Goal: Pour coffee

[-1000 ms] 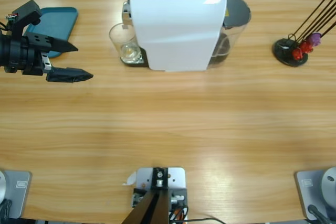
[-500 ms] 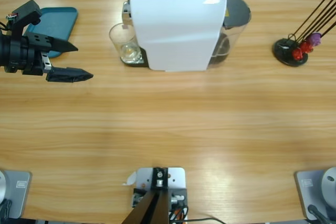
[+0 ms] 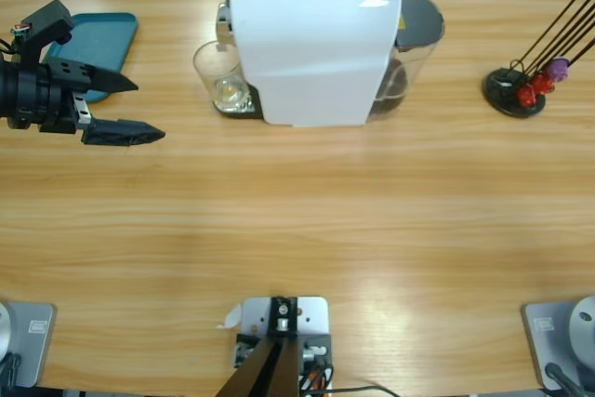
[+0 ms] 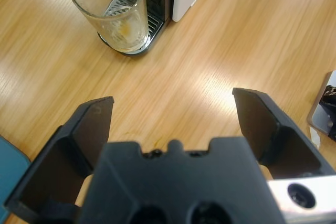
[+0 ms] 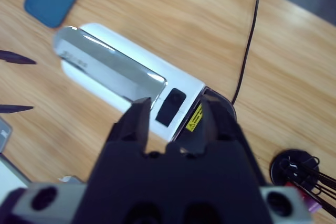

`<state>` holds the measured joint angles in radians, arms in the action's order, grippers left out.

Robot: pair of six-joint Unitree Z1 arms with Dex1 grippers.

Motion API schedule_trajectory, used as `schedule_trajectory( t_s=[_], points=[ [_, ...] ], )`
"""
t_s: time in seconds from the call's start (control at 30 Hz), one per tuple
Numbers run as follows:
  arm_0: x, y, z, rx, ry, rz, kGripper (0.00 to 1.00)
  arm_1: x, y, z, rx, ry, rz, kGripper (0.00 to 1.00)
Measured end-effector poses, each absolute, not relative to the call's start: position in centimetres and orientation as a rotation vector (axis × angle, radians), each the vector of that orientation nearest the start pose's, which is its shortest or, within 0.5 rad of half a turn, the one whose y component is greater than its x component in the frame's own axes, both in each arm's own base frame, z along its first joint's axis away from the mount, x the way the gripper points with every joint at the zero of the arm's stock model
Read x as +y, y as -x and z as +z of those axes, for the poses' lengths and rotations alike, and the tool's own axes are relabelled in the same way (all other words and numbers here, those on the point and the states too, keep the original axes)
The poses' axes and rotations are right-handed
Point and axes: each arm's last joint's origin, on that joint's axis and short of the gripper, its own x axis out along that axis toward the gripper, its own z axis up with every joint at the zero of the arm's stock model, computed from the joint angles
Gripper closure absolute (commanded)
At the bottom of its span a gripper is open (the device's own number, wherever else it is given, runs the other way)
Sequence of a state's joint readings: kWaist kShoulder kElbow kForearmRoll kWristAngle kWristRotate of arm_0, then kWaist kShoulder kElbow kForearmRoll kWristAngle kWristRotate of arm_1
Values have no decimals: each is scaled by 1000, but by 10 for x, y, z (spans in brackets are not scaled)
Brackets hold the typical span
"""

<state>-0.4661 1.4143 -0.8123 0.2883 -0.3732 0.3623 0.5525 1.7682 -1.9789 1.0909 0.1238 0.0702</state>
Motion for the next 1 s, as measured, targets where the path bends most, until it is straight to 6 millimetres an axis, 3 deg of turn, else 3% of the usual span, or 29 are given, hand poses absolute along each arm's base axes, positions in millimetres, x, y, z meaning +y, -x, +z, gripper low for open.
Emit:
schedule_trajectory(
  t_s=[0.1, 0.2, 0.47, 0.67, 0.87, 1.0],
  points=[
    [-120, -197, 284, 764, -353, -937, 9, 181, -273, 469, 863, 124, 615, 0],
    [-117, -191, 289, 741, -349, -934, 9, 181, -255, 464, 891, 126, 620, 0],
    [-109, -175, 306, 684, -306, -913, 9, 177, -219, 419, 1048, 153, 612, 0],
    [-105, -167, 310, 682, -303, -912, 9, 159, -188, 408, 991, 87, 727, 0],
    [-103, -164, 312, 676, -297, -909, 9, 139, -158, 351, 939, 99, 809, 0],
    [-102, -162, 309, 683, -297, -909, 5, 126, -141, 344, 854, 94, 830, 0]
  ],
)
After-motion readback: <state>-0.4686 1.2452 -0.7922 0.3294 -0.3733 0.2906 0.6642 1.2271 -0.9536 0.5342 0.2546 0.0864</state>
